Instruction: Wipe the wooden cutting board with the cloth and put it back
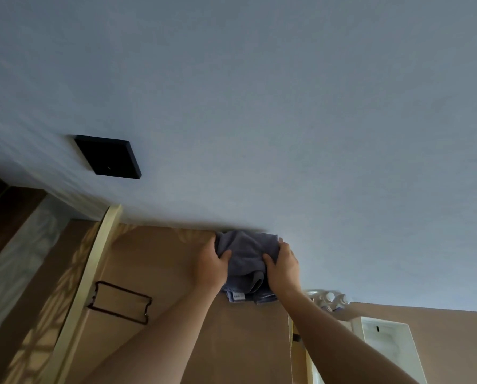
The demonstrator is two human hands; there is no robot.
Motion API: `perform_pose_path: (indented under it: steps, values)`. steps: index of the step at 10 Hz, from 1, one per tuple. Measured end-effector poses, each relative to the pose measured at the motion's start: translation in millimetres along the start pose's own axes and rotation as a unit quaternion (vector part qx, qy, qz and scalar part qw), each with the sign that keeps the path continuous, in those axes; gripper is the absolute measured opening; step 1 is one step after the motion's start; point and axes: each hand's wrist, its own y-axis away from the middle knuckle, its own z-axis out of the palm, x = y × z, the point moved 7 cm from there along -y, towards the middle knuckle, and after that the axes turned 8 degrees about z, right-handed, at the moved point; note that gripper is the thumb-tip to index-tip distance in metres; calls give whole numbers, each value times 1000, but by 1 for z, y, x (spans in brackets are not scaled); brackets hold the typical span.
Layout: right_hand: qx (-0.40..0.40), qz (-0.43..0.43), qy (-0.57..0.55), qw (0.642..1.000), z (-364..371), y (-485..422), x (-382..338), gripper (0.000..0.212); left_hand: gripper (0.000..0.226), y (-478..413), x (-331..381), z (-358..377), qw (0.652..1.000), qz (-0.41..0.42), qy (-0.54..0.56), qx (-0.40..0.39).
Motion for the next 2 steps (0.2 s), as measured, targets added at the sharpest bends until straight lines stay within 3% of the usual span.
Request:
perform_pose_path:
  steps: [2]
  values:
    - [14,22,103,994,-18,10,-5,33,45,12,7,-12,992,-62,-109,16]
